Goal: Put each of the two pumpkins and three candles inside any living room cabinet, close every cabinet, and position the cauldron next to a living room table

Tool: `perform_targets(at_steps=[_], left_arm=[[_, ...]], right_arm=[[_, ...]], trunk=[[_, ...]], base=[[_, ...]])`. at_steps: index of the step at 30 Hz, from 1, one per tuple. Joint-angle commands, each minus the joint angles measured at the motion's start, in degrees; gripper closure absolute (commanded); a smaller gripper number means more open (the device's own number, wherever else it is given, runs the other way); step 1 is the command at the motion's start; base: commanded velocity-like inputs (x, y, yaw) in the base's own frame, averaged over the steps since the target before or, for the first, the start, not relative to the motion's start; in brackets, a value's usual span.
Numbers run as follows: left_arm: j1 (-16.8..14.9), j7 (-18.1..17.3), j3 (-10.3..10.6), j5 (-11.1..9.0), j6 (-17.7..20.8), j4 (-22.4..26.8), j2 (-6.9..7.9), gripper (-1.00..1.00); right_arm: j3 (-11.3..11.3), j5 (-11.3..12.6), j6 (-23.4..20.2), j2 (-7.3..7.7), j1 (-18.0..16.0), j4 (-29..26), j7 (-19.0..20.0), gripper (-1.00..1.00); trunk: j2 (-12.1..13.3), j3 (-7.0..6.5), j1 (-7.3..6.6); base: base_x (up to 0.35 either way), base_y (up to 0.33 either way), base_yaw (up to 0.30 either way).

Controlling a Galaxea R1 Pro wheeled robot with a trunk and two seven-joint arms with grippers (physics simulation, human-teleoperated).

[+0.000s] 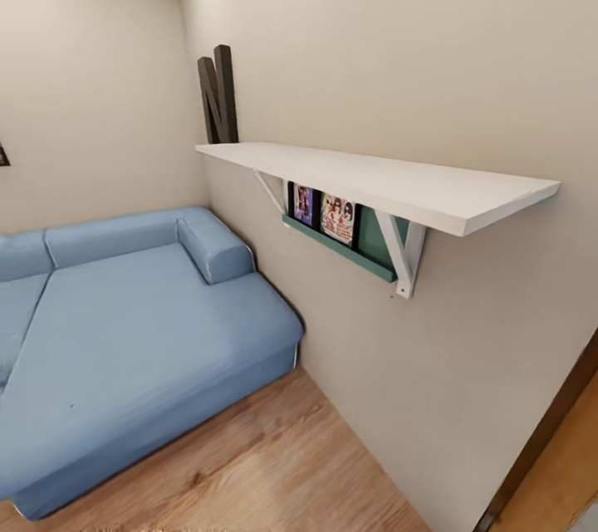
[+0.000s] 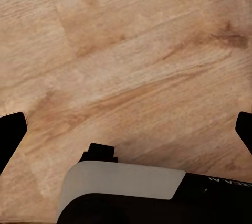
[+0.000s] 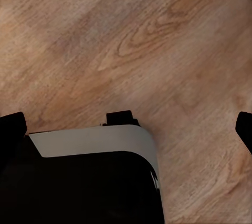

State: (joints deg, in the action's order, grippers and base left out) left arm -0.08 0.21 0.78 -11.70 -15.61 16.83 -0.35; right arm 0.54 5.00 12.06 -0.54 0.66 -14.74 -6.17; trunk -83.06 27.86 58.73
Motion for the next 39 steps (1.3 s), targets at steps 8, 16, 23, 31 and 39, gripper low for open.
perform_targets(at_steps=[8,16,23,31,39], left_arm=[[-0.01,0.04,0.09,-0.34,-0.13,0.03,0.04,-1.0],[-0.01,0.04,0.14,-0.34,-0.13,0.03,0.0,-1.0],[-0.01,-0.02,0.27,-0.34,-0.2,0.02,0.0,-1.0],[-0.01,-0.03,0.38,-0.33,-0.3,0.04,0.0,-1.0],[-0.01,-0.03,0.36,-0.33,-0.3,0.04,0.0,-1.0]], right_arm=[[0.04,0.55,1.47,-0.01,0.05,-0.11,-0.04,-1.0],[0.08,0.78,1.56,0.01,0.05,-0.1,-0.06,-1.0],[-0.03,0.61,1.64,-0.06,0.05,-0.05,-0.17,-1.0],[-0.1,0.54,1.65,-0.07,0.05,-0.03,-0.33,-1.0],[-0.1,0.54,1.65,-0.07,0.05,-0.03,-0.34,-1.0]], trunk=[[-0.02,0.04,0.0],[-0.02,0.04,0.0],[-0.02,0.04,0.0],[-0.02,0.04,0.0],[-0.02,0.04,0.0]], base=[[0.0,0.0,0.286],[0.0,0.0,0.147],[0.0,0.0,0.226],[0.0,0.0,0.275],[0.0,0.0,0.276]])
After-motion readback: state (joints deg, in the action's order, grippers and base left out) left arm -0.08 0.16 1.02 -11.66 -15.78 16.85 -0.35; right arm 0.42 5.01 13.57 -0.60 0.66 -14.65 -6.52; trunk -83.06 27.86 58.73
